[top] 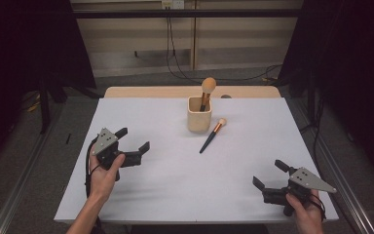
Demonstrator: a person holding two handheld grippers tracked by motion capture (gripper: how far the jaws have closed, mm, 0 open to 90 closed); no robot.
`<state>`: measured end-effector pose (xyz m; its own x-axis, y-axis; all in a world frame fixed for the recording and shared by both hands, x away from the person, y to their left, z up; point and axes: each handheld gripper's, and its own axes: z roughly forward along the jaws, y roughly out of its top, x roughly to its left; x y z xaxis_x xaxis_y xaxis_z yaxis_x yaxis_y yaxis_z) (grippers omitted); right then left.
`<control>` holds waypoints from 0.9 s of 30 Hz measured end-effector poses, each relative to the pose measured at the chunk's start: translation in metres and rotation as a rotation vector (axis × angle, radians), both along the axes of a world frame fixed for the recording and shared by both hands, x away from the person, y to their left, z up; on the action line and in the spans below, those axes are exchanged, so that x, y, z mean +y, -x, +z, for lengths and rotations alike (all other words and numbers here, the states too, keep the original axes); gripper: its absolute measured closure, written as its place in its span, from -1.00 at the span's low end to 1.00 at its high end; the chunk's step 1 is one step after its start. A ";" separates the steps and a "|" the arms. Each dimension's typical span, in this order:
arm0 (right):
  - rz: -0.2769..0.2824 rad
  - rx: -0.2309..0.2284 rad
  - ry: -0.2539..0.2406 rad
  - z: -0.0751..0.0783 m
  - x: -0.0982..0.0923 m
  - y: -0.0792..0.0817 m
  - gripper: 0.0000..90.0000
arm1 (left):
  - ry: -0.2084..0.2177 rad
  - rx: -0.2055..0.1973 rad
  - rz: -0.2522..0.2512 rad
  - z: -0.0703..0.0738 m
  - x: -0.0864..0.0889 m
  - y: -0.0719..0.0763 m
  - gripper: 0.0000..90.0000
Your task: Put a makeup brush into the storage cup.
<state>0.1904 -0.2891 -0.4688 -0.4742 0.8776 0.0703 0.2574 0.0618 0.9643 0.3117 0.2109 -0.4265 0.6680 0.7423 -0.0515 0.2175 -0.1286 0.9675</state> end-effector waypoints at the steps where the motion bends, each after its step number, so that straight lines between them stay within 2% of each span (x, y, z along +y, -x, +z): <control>1: -0.002 0.002 0.000 0.000 0.001 -0.001 -1.00 | -0.003 0.006 -0.001 -0.001 0.002 0.003 -0.95; 2: -0.004 0.004 0.000 -0.001 0.001 -0.001 -1.00 | -0.011 0.013 -0.002 -0.003 0.005 0.006 -0.95; 5: -0.010 0.011 -0.010 -0.001 0.001 -0.003 -1.00 | 0.001 0.039 0.014 -0.009 0.014 0.015 -0.96; 7: -0.015 0.012 -0.019 -0.001 0.001 -0.002 -1.00 | -0.013 0.031 0.030 -0.011 0.020 0.021 -0.96; 9: -0.017 0.012 -0.015 -0.001 0.001 -0.001 -1.00 | 0.002 0.031 0.032 -0.011 0.025 0.027 -0.96; 11: -0.025 0.010 -0.020 0.000 -0.001 0.000 -1.00 | -0.006 0.026 0.042 -0.012 0.029 0.033 -0.96; 13: -0.031 0.009 -0.023 -0.001 -0.002 0.000 -1.00 | -0.033 0.021 0.048 -0.014 0.032 0.040 -0.96; 16: -0.039 0.010 -0.025 -0.001 -0.005 0.000 -1.00 | -0.027 0.016 0.063 -0.018 0.038 0.050 -0.95; 22: -0.040 0.004 -0.021 0.000 -0.005 0.004 -1.00 | -0.016 0.039 0.065 -0.026 0.049 0.058 -0.95; 24: -0.037 0.003 -0.018 0.000 -0.006 0.004 -1.00 | -0.010 0.030 0.064 -0.025 0.050 0.060 -0.96; 27: -0.040 0.002 -0.018 0.000 -0.008 0.004 -1.00 | -0.044 0.008 0.050 -0.024 0.047 0.062 -0.95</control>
<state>0.1860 -0.2969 -0.4687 -0.4384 0.8946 0.0868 0.2610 0.0343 0.9647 0.2496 0.2581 -0.4504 0.6294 0.7768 -0.0235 0.2325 -0.1594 0.9595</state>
